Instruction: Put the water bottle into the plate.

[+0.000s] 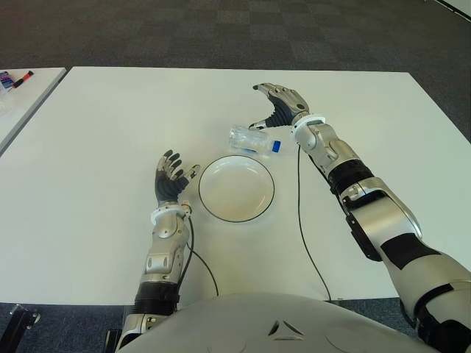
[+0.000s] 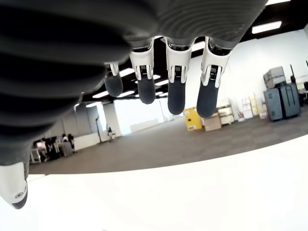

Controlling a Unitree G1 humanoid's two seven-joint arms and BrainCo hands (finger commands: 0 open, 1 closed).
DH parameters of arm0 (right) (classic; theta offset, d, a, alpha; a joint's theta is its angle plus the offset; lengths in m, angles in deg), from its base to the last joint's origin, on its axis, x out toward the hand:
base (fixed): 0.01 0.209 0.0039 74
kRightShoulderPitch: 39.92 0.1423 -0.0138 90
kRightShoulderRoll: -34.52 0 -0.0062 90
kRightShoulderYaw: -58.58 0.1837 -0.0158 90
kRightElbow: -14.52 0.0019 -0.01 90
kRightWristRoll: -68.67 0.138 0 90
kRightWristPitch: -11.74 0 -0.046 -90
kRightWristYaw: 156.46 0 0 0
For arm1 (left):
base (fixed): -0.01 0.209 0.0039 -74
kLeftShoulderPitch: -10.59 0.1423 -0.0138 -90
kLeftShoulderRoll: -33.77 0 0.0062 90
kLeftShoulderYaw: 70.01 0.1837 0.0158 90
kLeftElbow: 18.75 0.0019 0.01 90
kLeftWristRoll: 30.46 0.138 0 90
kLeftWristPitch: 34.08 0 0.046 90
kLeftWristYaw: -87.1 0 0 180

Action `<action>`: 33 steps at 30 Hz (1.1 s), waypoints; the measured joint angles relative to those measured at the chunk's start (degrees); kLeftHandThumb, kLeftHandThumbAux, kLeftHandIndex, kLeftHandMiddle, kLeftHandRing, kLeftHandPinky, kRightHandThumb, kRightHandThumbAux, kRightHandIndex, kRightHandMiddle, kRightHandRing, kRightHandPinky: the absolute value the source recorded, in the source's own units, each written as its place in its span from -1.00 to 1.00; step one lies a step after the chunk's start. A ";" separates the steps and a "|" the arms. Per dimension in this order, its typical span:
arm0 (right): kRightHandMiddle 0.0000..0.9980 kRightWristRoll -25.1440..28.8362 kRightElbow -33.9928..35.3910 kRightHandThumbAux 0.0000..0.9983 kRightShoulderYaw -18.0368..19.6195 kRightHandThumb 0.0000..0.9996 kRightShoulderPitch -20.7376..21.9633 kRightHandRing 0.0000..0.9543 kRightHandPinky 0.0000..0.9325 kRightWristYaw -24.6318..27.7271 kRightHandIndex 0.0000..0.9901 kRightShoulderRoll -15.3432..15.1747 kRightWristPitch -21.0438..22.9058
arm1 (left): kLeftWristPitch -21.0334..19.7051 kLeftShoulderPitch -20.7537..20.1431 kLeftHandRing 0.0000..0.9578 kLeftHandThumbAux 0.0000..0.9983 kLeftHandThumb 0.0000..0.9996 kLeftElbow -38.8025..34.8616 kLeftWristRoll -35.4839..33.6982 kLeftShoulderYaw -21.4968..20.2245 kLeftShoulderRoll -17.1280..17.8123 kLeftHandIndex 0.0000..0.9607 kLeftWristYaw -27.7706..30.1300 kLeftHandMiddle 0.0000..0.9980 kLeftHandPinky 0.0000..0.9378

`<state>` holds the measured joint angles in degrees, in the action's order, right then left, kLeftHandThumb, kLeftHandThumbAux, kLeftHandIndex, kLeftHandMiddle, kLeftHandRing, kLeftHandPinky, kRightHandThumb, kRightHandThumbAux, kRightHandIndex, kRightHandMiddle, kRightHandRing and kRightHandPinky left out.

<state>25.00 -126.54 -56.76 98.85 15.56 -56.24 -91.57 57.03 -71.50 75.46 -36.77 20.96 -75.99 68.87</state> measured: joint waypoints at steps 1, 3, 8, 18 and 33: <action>-0.74 0.05 -0.30 0.08 -0.15 0.32 0.17 -0.68 -0.49 -0.08 -0.86 0.02 -0.02 | 0.00 0.00 -0.65 0.92 -0.83 -0.01 -0.01 0.00 0.00 -0.70 0.01 -0.64 -0.61; -0.73 0.15 -1.25 0.08 -0.48 0.32 0.69 -0.68 -0.48 -0.29 -0.86 0.15 -0.12 | -0.03 0.00 -0.66 0.92 -0.83 -0.06 -0.01 0.02 0.01 -0.71 0.03 -0.64 -0.62; -0.72 0.27 -3.45 0.07 -0.96 0.30 1.51 -0.67 -0.45 -0.73 -0.85 0.39 -0.36 | -0.12 0.00 -0.66 0.91 -0.84 -0.36 0.00 0.04 0.02 -0.71 0.06 -0.65 -0.60; -0.74 0.11 -8.25 0.08 -2.97 0.28 1.86 -0.68 -0.49 -2.67 -0.85 1.06 -0.70 | -0.17 0.02 -0.62 0.91 -0.83 -0.91 0.02 0.02 0.02 -0.71 0.08 -0.62 -0.58; -0.75 0.24 -11.97 0.10 -5.00 0.24 2.07 -0.68 -0.48 -4.12 -0.86 1.90 -0.86 | -0.95 0.02 -0.61 0.93 -0.82 -1.45 0.04 0.05 0.02 -0.71 0.07 -0.60 -0.57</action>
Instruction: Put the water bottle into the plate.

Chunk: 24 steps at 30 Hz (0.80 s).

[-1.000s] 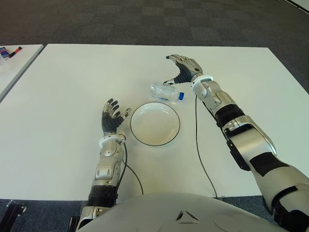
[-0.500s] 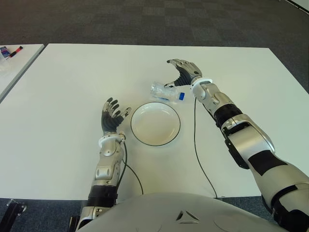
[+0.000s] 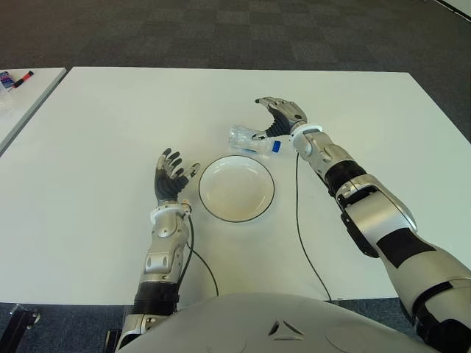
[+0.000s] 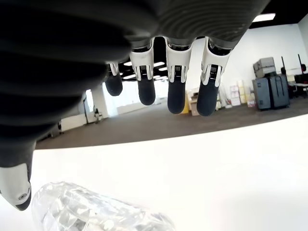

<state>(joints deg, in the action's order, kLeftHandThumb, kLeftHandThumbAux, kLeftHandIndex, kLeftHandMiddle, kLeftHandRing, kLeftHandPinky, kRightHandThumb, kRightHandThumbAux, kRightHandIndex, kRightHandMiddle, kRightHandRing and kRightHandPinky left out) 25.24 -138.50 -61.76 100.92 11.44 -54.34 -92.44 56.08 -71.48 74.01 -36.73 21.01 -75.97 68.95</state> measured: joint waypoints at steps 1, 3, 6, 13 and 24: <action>-0.75 0.03 -0.12 0.10 -0.04 0.24 0.00 -0.68 -0.48 0.01 -0.86 0.07 0.00 | -0.04 0.00 -0.61 0.93 -0.82 0.00 0.00 0.00 0.00 -0.71 0.00 -0.60 -0.57; -0.74 0.07 -0.38 0.10 -0.16 0.23 0.00 -0.68 -0.47 0.02 -0.86 0.21 0.00 | -0.14 0.00 -0.61 0.93 -0.81 -0.01 0.00 0.00 0.00 -0.70 0.00 -0.59 -0.57; -0.74 0.18 -0.59 0.10 -0.24 0.23 0.00 -0.67 -0.46 0.02 -0.86 0.31 -0.01 | -0.19 0.00 -0.63 0.93 -0.81 -0.02 0.00 0.00 0.00 -0.71 0.00 -0.61 -0.59; -0.74 0.44 -0.84 0.09 -0.51 0.23 -0.04 -0.66 -0.46 0.02 -0.85 0.48 -0.33 | -0.20 0.00 -0.63 0.93 -0.80 -0.10 -0.03 0.00 0.00 -0.72 0.04 -0.61 -0.58; -0.76 0.64 -1.51 0.10 -0.74 0.19 -0.88 -0.67 -0.42 -0.24 -0.85 0.53 -1.57 | -0.29 0.00 -0.64 0.92 -0.81 -0.19 -0.01 0.05 0.00 -0.70 0.18 -0.62 -0.60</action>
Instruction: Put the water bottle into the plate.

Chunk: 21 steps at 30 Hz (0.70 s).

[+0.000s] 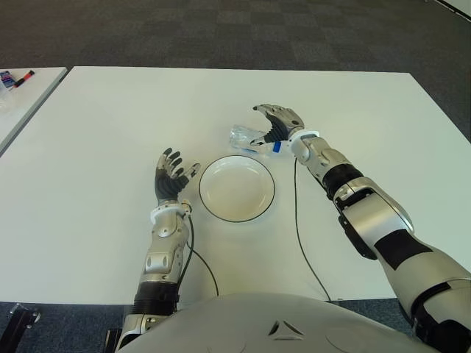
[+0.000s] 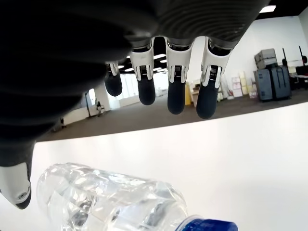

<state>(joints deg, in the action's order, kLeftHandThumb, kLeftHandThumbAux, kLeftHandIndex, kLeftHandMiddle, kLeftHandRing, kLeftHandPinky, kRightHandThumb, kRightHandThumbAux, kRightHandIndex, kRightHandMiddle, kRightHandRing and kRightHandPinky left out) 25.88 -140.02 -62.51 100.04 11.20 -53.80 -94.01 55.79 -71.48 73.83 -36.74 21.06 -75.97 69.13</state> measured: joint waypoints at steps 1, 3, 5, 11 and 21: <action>-0.75 0.03 -0.08 0.11 0.00 0.18 -0.07 -0.66 -0.40 -0.03 -0.84 0.00 -0.16 | -0.08 0.00 -0.64 0.92 -0.81 0.00 0.00 0.00 0.00 -0.70 0.00 -0.62 -0.60; -0.75 0.19 -0.19 0.11 0.04 0.18 -0.21 -0.65 -0.37 -0.06 -0.84 0.00 -0.50 | -0.15 0.00 -0.64 0.93 -0.82 0.00 0.01 0.01 0.00 -0.70 0.00 -0.62 -0.60; -0.75 0.34 -0.30 0.11 0.11 0.18 -0.28 -0.64 -0.36 -0.06 -0.83 0.01 -0.79 | -0.18 0.00 -0.65 0.93 -0.82 0.00 0.02 0.03 0.00 -0.70 0.00 -0.63 -0.60; -0.73 1.07 -0.67 0.11 0.50 0.16 -0.34 -0.61 -0.32 -0.04 -0.82 0.00 -1.48 | -0.36 -0.01 -0.67 0.93 -0.84 0.00 0.10 0.07 0.00 -0.71 -0.01 -0.65 -0.62; -0.70 2.10 -1.24 0.11 0.66 0.13 -0.51 -0.56 -0.27 -0.06 -0.79 0.00 -2.06 | -0.71 -0.01 -0.68 0.93 -0.90 0.00 0.14 0.15 0.00 -0.73 -0.01 -0.66 -0.62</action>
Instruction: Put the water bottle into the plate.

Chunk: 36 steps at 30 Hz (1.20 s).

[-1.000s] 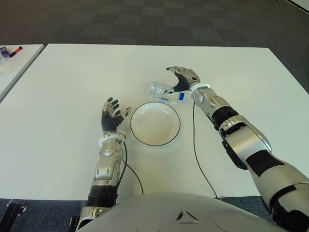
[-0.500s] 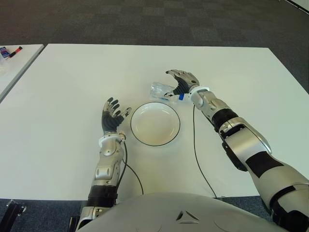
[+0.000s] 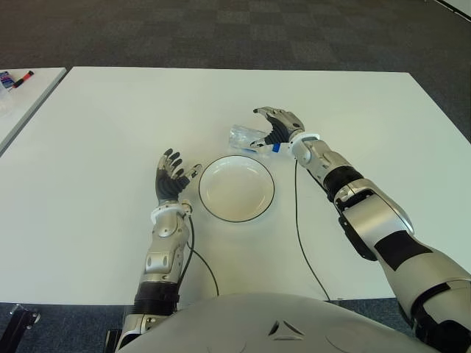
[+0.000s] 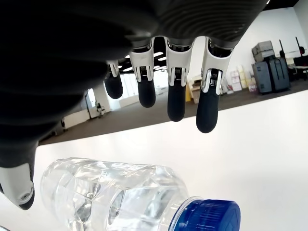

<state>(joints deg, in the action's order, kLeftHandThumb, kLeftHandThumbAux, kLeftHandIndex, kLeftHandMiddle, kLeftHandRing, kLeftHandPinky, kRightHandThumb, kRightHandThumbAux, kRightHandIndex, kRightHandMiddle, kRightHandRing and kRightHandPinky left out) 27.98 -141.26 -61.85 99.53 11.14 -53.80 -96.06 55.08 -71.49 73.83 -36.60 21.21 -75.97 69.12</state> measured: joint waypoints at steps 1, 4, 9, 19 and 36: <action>-0.70 0.08 -0.12 0.11 0.00 0.13 -0.01 -0.56 -0.28 -0.02 -0.79 0.00 -0.11 | 0.00 0.00 -0.68 0.93 -0.90 0.00 0.00 0.02 0.00 -0.73 0.00 -0.66 -0.62; -0.68 0.25 -0.40 0.10 0.00 0.12 -0.06 -0.55 -0.26 -0.12 -0.78 0.00 -0.36 | -0.01 0.00 -0.68 0.93 -0.90 0.00 0.01 0.04 0.00 -0.72 0.00 -0.66 -0.62; -0.68 0.37 -0.99 0.10 0.00 0.11 -0.10 -0.54 -0.23 -0.27 -0.78 -0.01 -0.78 | -0.01 0.00 -0.68 0.93 -0.90 0.00 0.01 0.07 0.00 -0.72 0.00 -0.66 -0.63; -0.67 0.47 -1.31 0.08 0.00 0.12 -0.12 -0.53 -0.21 -0.06 -0.78 -0.04 -1.52 | -0.01 0.00 -0.68 0.93 -0.90 0.00 0.02 0.18 0.00 -0.71 0.00 -0.66 -0.64; -0.68 0.14 -1.30 0.05 -0.90 0.19 -1.22 -0.54 -0.20 -0.15 -0.78 -0.03 -2.61 | 0.00 0.03 -0.68 0.93 -0.88 0.00 0.01 1.06 0.04 -0.70 0.00 -0.67 -0.64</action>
<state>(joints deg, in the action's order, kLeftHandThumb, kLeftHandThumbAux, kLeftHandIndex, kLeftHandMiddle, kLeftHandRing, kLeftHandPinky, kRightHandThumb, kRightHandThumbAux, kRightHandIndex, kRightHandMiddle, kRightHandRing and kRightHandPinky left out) 28.12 -142.56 -62.75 98.30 10.99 -53.84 -98.67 55.08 -71.47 73.83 -36.59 22.27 -75.93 69.12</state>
